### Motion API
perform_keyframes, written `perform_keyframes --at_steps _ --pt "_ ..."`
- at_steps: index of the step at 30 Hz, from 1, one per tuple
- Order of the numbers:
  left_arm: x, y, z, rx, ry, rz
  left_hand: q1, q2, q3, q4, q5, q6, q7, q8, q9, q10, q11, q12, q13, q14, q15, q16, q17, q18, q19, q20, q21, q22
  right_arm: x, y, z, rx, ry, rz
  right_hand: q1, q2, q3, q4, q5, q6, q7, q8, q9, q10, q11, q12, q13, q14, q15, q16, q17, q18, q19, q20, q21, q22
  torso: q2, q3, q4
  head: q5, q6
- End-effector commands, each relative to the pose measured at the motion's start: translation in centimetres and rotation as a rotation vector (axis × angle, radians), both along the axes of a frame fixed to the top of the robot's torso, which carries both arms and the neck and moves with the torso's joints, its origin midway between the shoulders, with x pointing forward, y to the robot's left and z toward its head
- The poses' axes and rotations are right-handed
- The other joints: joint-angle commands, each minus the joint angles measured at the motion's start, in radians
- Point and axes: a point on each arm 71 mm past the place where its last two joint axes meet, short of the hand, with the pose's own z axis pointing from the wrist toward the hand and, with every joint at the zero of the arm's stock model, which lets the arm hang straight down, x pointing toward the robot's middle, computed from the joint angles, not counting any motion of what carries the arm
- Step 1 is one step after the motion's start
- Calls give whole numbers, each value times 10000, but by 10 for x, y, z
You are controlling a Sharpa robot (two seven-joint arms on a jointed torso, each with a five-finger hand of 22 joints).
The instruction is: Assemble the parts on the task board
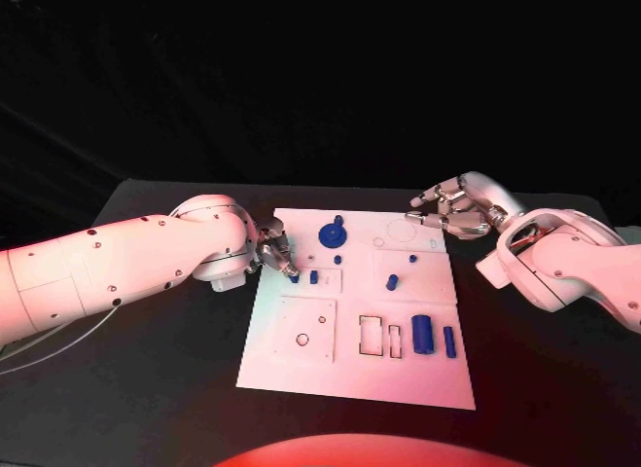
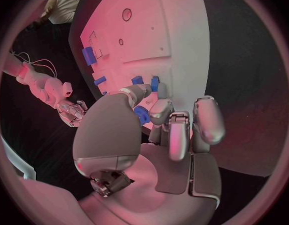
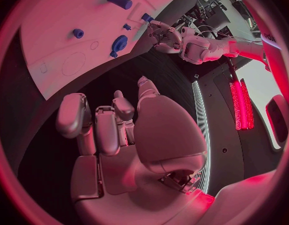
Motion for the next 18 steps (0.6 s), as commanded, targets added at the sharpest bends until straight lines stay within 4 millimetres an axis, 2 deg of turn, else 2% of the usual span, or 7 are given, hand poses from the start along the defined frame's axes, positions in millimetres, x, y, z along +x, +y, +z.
perform_keyframes --at_steps 1,9,14,18 --pt "-2 -2 -1 260 89 -266 50 -34 1744 -1694 67 160 -115 72 39 82 10 44 12 918 -58 -17 2217 -91 60 -12 62 10 -1 1 -1 -25 122 134 11 107 -35 30 46 -5 -32 59 -9 -26 -12 -52 -15 316 -41 -69 -4 114 -55 -11 -39 -10 8 -4 8 6 3" --pt "-3 -1 -2 424 183 -386 42 -50 1759 -1709 121 167 -119 82 46 90 6 46 17 918 -62 -17 2216 -93 64 -15 69 19 0 1 -2 -40 156 131 -2 113 -48 42 58 -11 -31 62 -11 -29 -12 -54 -19 314 -41 -80 -17 118 -62 -11 -59 -22 11 -21 5 -8 -9" --pt "-3 1 -2 473 177 -389 38 -54 1764 -1712 140 168 -120 85 48 93 6 48 20 918 -64 -17 2216 -93 64 -16 70 21 -1 1 -2 -41 170 135 -2 113 -48 42 58 -11 -31 62 -11 -29 -12 -54 -19 314 -41 -80 -17 118 -62 -11 -59 -22 10 1 1 4 -13" --pt "-4 0 -2 481 186 -410 30 -60 1768 -1715 165 173 -122 90 52 109 4 72 50 919 -65 -16 2219 -96 70 -17 78 35 -1 2 -2 -38 167 138 -2 113 -48 42 58 -11 -31 62 -11 -29 -12 -54 -19 314 -41 -80 -17 118 -62 -11 -59 -22 5 -8 1 12 -7"
